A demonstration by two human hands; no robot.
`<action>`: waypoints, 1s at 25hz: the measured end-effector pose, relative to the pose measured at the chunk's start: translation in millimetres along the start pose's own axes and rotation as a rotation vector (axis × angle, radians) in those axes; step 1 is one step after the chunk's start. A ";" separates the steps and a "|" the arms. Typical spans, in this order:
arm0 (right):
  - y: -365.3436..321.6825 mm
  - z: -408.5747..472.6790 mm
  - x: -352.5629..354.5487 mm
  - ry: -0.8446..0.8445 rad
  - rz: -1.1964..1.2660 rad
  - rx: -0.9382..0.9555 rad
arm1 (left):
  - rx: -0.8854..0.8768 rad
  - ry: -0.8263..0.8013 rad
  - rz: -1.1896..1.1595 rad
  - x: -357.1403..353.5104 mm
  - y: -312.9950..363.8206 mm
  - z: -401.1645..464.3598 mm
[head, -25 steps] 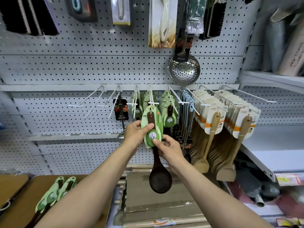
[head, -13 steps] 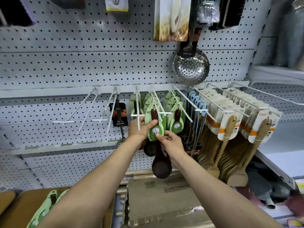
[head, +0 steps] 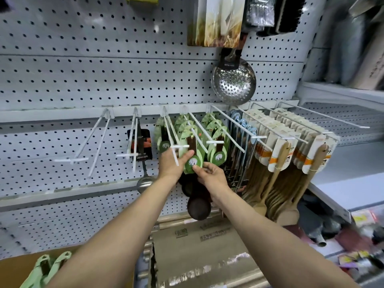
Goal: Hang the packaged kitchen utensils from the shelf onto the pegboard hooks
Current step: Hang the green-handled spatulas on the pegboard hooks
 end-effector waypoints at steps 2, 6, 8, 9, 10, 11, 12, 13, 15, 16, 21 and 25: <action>-5.9 -8.6 3.8 0.019 -0.095 0.006 | 0.030 0.018 0.043 11.0 13.8 -27.3; -34.7 -57.3 10.9 0.034 -0.432 0.039 | 0.043 0.105 0.208 50.7 28.2 -86.7; -65.6 -97.0 7.5 -0.009 -0.667 0.147 | -0.002 0.124 0.343 76.6 42.6 -123.1; -81.5 -118.2 3.3 -0.044 -0.790 0.212 | -0.030 0.140 0.431 90.1 51.3 -141.6; -94.4 -140.1 -1.9 -0.080 -0.923 0.282 | -0.064 0.158 0.520 104.3 61.1 -162.6; -105.9 -160.5 -8.7 -0.113 -1.070 0.361 | -0.107 0.178 0.600 117.1 72.0 -182.5; -116.5 -180.2 -16.8 -0.140 -1.209 0.443 | -0.152 0.196 0.680 128.7 83.6 -201.5; -125.6 -202.8 -26.4 -0.172 -1.324 0.523 | -0.197 0.215 0.766 141.8 95.5 -223.7; -140.8 -246.9 -47.7 -0.238 -1.460 0.642 | -0.262 0.245 0.936 168.4 116.1 -265.1; -148.1 -268.1 -58.4 -0.263 -1.493 0.686 | -0.289 0.256 0.997 182.3 124.7 -283.2; -162.4 -340.6 -112.1 -0.337 -1.469 0.859 | -0.354 0.324 1.090 252.8 146.5 -338.3; -147.8 -366.5 -170.4 -0.394 -1.410 0.901 | -0.374 0.368 1.119 303.6 143.4 -353.9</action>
Point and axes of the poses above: each hand's wrist, its own z-axis towards the middle knuckle, its own x-axis out of the back of the hand, y = z × x, the point moved 8 cm from there along z, towards the middle knuckle, and after that the axes turned 7 degrees about z, right-handed, at the moved point
